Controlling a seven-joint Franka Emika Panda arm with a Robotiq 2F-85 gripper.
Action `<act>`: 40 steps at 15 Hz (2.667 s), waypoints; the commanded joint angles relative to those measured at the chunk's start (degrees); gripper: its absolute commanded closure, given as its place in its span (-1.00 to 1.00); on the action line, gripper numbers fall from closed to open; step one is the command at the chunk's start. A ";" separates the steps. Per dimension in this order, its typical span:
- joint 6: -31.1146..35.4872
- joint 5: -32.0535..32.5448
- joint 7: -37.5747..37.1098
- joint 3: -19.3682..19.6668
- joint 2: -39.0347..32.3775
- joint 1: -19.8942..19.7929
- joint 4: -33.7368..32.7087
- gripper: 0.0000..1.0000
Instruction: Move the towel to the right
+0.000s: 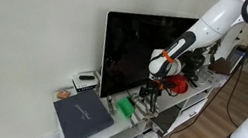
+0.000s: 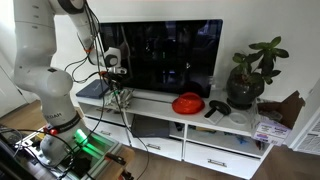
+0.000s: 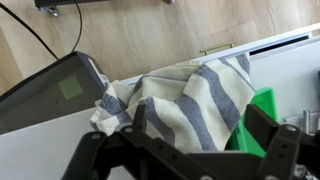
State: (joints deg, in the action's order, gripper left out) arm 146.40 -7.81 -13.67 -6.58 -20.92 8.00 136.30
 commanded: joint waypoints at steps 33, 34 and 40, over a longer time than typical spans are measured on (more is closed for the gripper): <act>1.72 1.53 0.90 1.15 -5.84 0.72 -6.58 0.65; 1.51 1.51 0.91 1.14 -5.88 0.70 -6.69 0.80; 0.87 1.91 0.32 1.35 -5.43 1.17 -6.62 0.99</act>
State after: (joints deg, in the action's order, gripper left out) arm 148.43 -6.41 -13.16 -5.83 -27.77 8.26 129.41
